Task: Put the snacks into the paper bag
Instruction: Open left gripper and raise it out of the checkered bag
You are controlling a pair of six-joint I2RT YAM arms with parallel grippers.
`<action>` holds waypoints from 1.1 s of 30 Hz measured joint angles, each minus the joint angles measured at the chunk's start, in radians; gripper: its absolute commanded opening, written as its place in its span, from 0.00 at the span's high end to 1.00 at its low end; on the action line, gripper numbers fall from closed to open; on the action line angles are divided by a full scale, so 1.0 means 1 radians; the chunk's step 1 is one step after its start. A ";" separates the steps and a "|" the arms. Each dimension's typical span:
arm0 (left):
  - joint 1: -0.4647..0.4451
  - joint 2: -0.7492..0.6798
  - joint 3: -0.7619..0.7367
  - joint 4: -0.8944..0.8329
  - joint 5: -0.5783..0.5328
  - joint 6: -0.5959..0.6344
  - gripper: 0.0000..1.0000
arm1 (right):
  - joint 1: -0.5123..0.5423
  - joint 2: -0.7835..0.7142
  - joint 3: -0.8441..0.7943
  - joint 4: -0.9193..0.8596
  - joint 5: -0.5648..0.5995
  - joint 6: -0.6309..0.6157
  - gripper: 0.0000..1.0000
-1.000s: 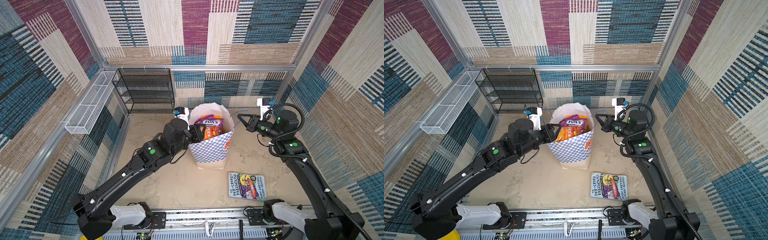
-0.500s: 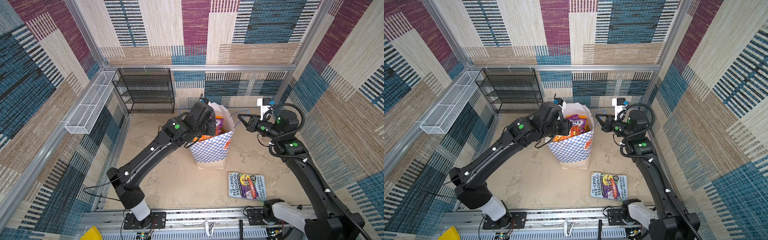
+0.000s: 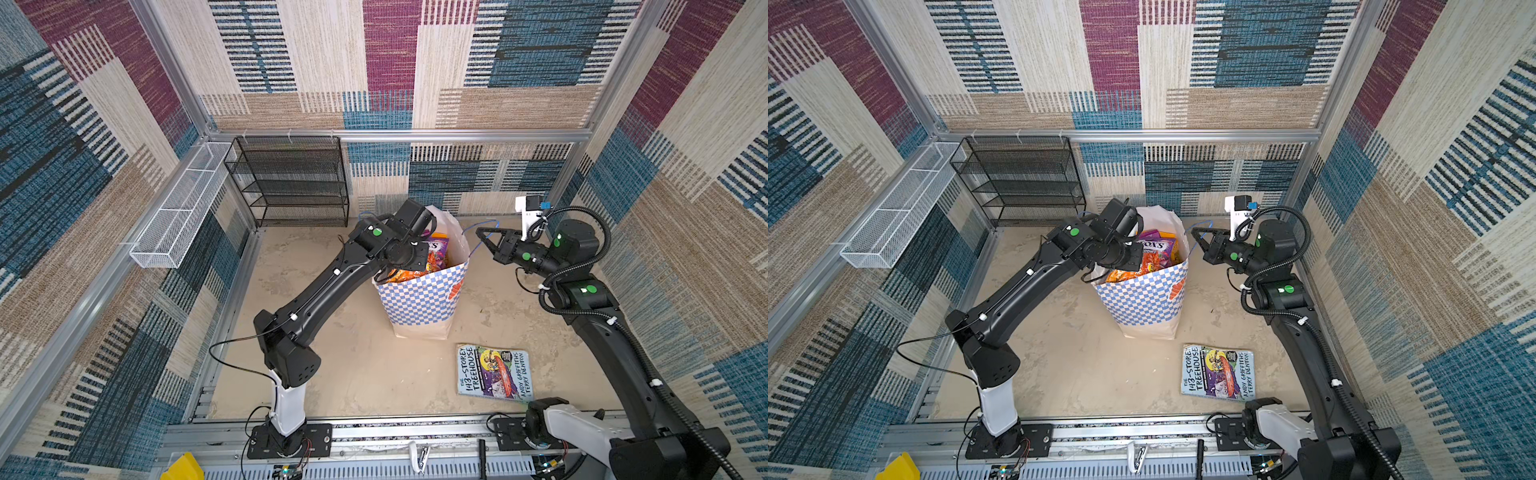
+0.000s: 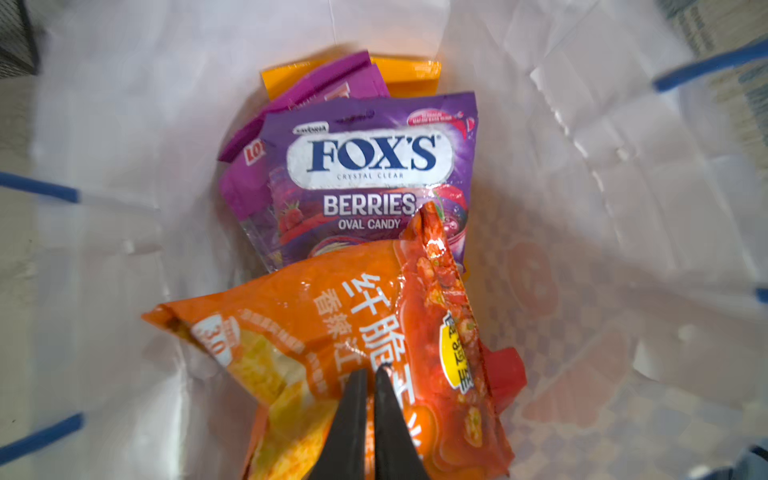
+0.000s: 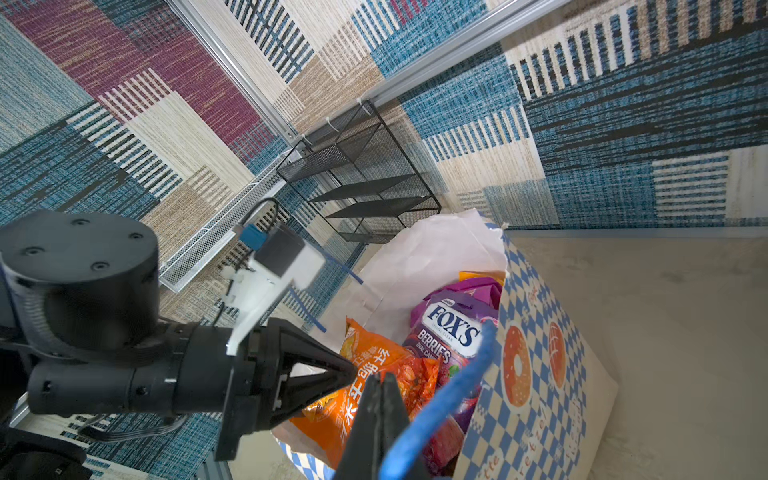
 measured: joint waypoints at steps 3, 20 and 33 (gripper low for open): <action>0.001 0.055 -0.002 -0.006 0.050 0.005 0.91 | 0.000 0.000 0.000 0.000 0.000 -0.002 1.00; 0.006 0.001 0.264 -0.021 0.169 0.008 0.58 | -0.003 -0.008 0.000 -0.014 0.009 -0.002 1.00; 0.255 -0.381 -0.154 0.117 0.148 0.019 0.01 | -0.005 -0.010 0.000 -0.015 0.010 -0.002 1.00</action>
